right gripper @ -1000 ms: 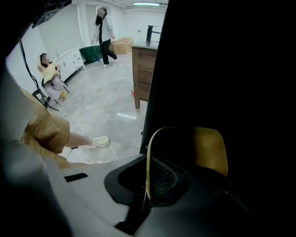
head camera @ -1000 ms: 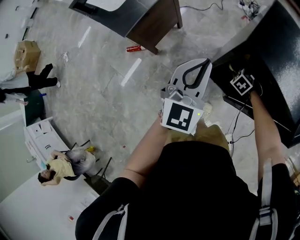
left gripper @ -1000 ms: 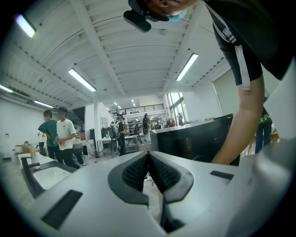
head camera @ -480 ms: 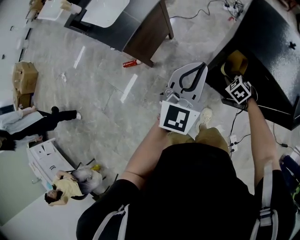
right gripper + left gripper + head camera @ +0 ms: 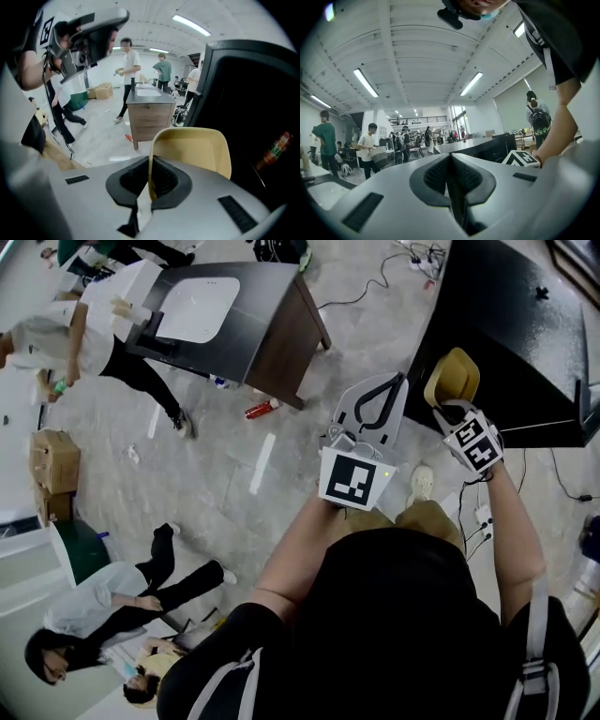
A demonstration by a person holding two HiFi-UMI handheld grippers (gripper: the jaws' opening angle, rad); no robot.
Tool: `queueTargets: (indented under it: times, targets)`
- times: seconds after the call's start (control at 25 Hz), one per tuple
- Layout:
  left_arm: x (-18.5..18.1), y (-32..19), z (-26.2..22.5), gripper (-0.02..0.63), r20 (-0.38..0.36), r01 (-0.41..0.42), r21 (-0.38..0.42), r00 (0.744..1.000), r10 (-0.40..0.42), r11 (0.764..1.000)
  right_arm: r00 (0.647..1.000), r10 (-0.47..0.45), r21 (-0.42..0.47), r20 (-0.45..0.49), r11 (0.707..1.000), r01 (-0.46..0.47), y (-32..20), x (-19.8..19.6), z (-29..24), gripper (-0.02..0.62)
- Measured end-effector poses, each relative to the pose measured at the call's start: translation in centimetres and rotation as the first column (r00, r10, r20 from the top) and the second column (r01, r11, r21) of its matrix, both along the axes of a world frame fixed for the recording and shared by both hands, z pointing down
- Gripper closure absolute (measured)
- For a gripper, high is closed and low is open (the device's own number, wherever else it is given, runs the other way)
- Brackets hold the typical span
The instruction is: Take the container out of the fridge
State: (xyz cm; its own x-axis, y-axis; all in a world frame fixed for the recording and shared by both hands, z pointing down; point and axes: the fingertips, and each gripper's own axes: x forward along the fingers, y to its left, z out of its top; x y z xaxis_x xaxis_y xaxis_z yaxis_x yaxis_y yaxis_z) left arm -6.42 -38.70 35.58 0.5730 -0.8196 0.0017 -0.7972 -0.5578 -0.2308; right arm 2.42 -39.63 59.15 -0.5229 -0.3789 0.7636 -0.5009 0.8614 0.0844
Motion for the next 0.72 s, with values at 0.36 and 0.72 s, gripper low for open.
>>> queueTargets:
  times: [0.36,0.72]
  targets:
    - [2.6,1.6,-1.7,0.584,-0.029,-0.121,0.039,0.992,0.122,0.992,0.944,0.169,0.088,0.284,0.976,-0.201,4.5,-0.1,-9.1,0.557]
    - [7.0,3.2,-4.6,0.584,-0.04,-0.149,0.076,0.988,0.152,0.986,0.865,0.181,0.211,0.467,0.928,-0.308,6.6,3.7,-17.4,0.557]
